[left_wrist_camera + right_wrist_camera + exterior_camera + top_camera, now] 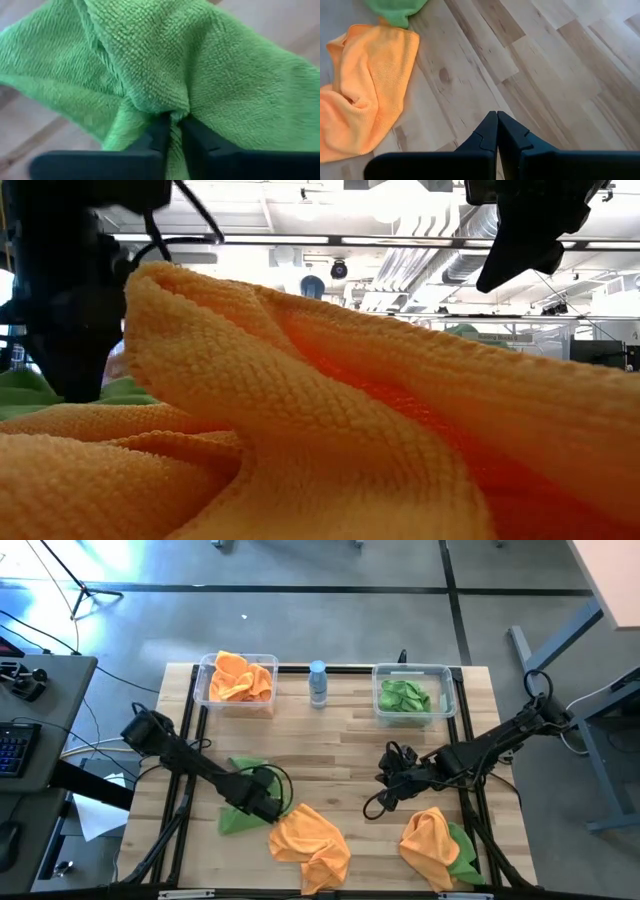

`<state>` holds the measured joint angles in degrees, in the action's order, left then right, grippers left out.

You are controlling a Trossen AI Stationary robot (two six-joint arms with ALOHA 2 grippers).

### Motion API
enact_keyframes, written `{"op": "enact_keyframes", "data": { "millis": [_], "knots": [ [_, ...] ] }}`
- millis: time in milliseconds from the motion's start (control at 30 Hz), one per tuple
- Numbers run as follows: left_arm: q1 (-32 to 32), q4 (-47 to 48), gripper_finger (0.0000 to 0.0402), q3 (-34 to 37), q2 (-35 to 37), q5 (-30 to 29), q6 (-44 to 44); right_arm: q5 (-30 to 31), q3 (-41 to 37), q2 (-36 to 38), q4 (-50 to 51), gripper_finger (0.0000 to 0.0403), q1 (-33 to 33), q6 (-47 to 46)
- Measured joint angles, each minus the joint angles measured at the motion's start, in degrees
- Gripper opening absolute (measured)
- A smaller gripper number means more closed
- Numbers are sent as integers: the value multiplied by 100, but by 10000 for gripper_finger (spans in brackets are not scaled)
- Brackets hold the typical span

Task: Sort microfiber towel by color & place in baskets
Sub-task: Put the green towel into the right transparent bin

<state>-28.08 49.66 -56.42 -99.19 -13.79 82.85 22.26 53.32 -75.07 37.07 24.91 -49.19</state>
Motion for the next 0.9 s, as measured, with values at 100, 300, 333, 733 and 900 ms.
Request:
{"op": "enact_keyframes", "data": {
  "millis": [100,300,333,733,900],
  "knots": [
    [0,3,12,-58,279,-218,-40,27,0,2,-1,0,-1,83],
    [0,214,3,-536,1227,-1364,-657,307,-3,2,-93,1,-15,129],
    [1,211,2,-636,1376,-1588,-754,398,-3,2,-166,3,-15,185],
    [883,-82,1,-2150,1367,-1622,-2577,1057,-3,4,-3292,119,-15,3535],
    [1170,-166,0,-2845,786,-1210,-3283,1128,-3,7,-4138,189,-17,4583]
  ]
}}
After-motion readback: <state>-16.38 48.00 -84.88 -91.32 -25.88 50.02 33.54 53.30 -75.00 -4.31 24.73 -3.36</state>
